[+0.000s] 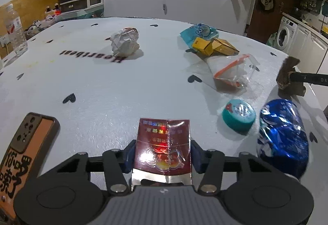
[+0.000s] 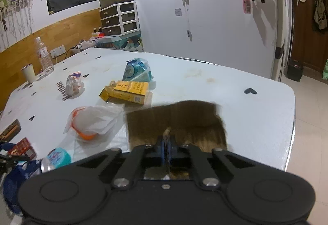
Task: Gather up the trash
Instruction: 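Grasp the red snack packet with the left tool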
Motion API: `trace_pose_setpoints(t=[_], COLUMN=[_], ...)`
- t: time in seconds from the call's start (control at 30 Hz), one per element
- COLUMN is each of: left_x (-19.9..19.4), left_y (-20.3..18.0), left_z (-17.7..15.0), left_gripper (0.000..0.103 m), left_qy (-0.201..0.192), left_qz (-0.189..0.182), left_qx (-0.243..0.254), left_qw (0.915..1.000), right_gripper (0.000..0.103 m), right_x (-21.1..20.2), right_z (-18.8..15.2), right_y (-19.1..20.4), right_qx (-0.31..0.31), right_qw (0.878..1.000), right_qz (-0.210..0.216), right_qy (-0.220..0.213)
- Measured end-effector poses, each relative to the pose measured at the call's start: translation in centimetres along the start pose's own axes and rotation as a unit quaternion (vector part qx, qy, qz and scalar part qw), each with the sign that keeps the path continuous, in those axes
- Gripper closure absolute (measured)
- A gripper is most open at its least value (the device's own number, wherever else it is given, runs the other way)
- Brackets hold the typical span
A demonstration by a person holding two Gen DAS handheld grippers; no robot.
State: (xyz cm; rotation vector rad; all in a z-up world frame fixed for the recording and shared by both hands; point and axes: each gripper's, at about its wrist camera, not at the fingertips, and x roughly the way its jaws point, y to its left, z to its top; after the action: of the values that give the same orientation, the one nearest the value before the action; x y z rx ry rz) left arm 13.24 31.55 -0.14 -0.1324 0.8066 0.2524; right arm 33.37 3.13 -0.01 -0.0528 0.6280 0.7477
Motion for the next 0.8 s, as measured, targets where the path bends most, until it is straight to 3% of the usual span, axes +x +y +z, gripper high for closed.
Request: trace_pose_setpoints(t=[0.13, 0.27, 0.3, 0.4, 0.57, 0.63, 0.73, 0.8], left_x=[-0.5, -0.9, -1.0, -1.3, -1.6, -1.7, -1.9, -1.9], left_y=[-0.3, -0.4, -0.5, -0.6, -1.3, -1.4, -1.5, -1.5], left_z=[-0.7, -1.1, -1.2, -1.5, -2.0, -2.0, -2.0, -2.0], left_gripper=[0.050, 0.050, 0.050, 0.050, 0.049, 0.049, 0.049, 0.049], left_qy=[-0.002, -0.002, -0.001, 0.000, 0.001, 0.002, 0.006, 0.010], left_qz=[-0.005, -0.007, -0.007, -0.008, -0.003, -0.001, -0.002, -0.003], left_qx=[0.005, 0.008, 0.010, 0.015, 0.032, 0.034, 0.039, 0.039], left_qw=[1.0000, 0.9999, 0.9999, 0.9999, 0.9995, 0.9994, 0.9992, 0.9992], right_gripper=[0.097, 0.034, 0.028, 0.022, 0.023, 0.028, 0.048, 0.050], right_x=[-2.0, -4.2, -4.5, -4.4, -2.3, -1.2, -0.6, -0.4], right_z=[-0.1, 0.2, 0.4, 0.6, -0.1, -0.5, -0.9, -1.4], right_y=[0.1, 0.0, -0.1, -0.6, -0.2, -0.1, -0.4, -0.2], right_qx=[-0.005, -0.009, -0.008, 0.002, -0.036, -0.048, -0.030, -0.035], right_qw=[1.000, 1.000, 1.000, 1.000, 0.999, 0.998, 0.998, 0.998], right_qz=[0.024, 0.016, 0.018, 0.023, 0.009, -0.005, 0.007, 0.011], right_qy=[0.009, -0.013, -0.015, 0.000, 0.031, 0.043, 0.053, 0.060])
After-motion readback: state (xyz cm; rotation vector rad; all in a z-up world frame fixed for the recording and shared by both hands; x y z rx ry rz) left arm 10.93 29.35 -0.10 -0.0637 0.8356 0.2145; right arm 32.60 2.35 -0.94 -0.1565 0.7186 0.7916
